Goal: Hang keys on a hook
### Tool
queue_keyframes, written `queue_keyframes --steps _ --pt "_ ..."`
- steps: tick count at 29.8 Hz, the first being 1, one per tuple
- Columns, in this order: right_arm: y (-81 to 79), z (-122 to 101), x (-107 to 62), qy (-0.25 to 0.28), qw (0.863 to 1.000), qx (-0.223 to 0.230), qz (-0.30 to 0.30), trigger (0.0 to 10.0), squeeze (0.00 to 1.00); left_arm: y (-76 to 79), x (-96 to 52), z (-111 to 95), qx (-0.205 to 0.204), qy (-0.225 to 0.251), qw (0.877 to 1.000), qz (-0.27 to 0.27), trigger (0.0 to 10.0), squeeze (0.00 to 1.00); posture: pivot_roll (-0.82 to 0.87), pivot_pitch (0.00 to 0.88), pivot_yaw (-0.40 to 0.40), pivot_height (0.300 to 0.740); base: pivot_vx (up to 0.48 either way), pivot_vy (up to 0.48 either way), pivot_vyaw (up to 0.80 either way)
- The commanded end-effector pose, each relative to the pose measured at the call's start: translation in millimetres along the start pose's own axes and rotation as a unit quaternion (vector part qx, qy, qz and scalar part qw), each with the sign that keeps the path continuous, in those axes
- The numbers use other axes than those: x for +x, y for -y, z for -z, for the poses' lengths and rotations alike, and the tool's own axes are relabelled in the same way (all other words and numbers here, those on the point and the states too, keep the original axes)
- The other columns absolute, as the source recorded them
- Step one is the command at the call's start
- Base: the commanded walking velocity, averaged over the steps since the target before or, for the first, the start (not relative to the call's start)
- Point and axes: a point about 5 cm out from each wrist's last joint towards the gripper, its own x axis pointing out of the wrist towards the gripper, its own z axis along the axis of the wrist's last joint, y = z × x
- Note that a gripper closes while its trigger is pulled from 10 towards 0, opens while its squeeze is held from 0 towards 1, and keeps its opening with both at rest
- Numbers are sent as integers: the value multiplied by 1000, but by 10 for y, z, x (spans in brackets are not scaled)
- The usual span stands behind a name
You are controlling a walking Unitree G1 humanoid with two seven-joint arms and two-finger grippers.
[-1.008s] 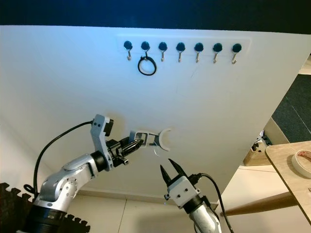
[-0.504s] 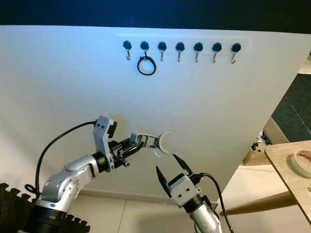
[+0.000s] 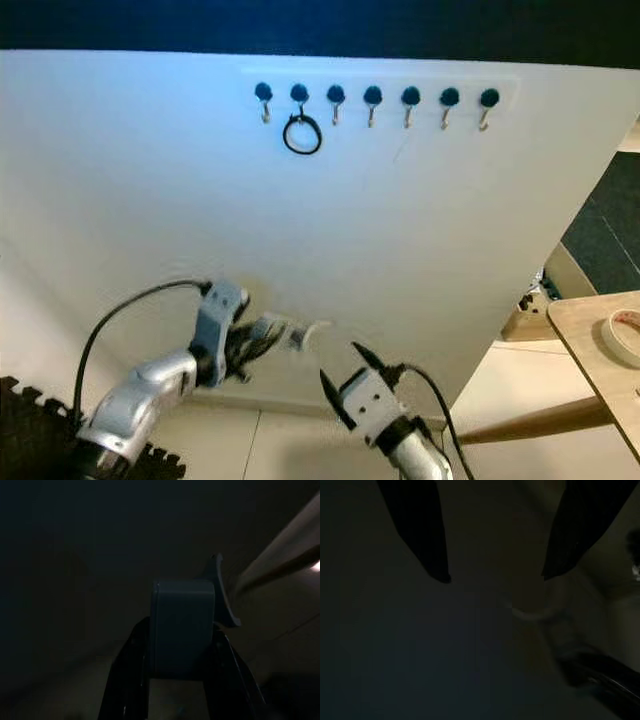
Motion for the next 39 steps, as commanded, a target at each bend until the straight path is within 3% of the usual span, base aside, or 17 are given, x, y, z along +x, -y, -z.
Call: queue_keyframes --steps 1,2,3,4,5,7,11,12,14,15,19,21,24,29,35,39 --pt "-18 194 -56 -69 997 17 13 10000 0 -119 -6 192 -25 -23 997 -67 10000 0 29 84 29 740 0 0 0" --pt "-18 194 -56 -69 997 17 13 10000 0 -119 -6 192 -25 -23 997 -67 10000 0 29 84 29 740 0 0 0" --pt "-23 496 -123 -180 979 80 58 10000 0 -216 -4 478 -134 -22 976 -170 10000 0 27 78 29 740 0 0 0" --pt "-28 580 -159 -210 969 106 78 10000 0 -216 -12 587 -180 -18 964 -196 10000 0 27 78 29 740 0 0 0" --pt "-28 580 -159 -210 969 106 78 10000 0 -216 -12 587 -180 -18 964 -196 10000 0 27 78 29 740 0 0 0" --pt "-1 664 -196 -241 953 140 117 10000 0 -181 -46 827 -261 -39 935 -235 10000 0 19 74 21 740 0 0 0" --pt "19 665 -189 -243 952 141 125 10000 0 -169 -63 900 -267 -51 931 -244 10000 0 19 75 20 740 0 0 0" --pt "36 662 -147 -250 951 130 129 10000 0 -114 -105 1060 -222 -79 942 -239 10000 0 9 71 25 740 0 0 0" --pt "22 686 -139 -270 948 117 124 10000 0 -80 -124 1133 -213 -91 945 -230 10000 0 10 69 26 740 0 0 0" --pt "16 707 -134 -288 947 84 118 10000 0 -61 -146 1184 -203 -95 947 -230 10000 0 11 67 26 740 0 0 0" --pt "36 729 -132 -302 943 61 121 10000 0 -42 -170 1275 -215 -108 939 -246 10000 0 13 62 20 740 0 0 0" --pt "110 732 -127 -298 939 94 146 10000 0 4 -164 1337 -248 -111 930 -249 10000 0 17 57 12 740 0 0 0" --pt "143 749 -145 -299 936 119 144 10000 0 56 -173 1392 -261 -113 928 -241 10000 0 18 52 9 740 0 0 0" --pt "67 762 -177 -294 942 129 97 10000 0 135 -177 1434 -237 -108 939 -225 10000 0 14 47 -1 740 0 0 0" --pt "18 766 -185 -293 944 129 83 10000 0 143 -175 1431 -231 -98 940 -233 10000 0 14 43 -8 740 0 0 0" --pt "-11 771 -198 -292 945 126 76 10000 0 136 -173 1402 -192 -80 946 -247 10000 0 12 37 -7 740 0 0 0"
